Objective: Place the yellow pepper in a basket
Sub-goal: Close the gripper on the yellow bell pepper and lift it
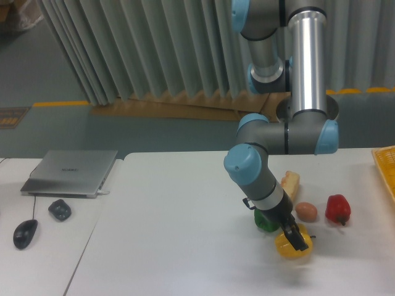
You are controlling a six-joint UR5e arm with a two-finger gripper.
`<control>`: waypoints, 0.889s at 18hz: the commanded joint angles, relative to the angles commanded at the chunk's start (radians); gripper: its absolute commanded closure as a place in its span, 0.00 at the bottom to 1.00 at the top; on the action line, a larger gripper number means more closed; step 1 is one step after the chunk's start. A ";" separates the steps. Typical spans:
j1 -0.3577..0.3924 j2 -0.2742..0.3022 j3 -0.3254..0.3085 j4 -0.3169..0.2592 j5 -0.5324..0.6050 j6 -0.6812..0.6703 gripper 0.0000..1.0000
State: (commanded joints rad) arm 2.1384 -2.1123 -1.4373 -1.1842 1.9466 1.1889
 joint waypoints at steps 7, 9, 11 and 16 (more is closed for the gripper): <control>-0.002 -0.023 -0.002 0.021 0.017 -0.006 0.14; 0.000 -0.023 -0.002 0.021 0.015 -0.003 0.44; 0.000 -0.020 -0.003 0.021 0.015 -0.002 0.56; 0.006 -0.009 -0.002 0.021 0.015 0.000 0.80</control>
State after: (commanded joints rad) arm 2.1445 -2.1215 -1.4389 -1.1628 1.9620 1.1888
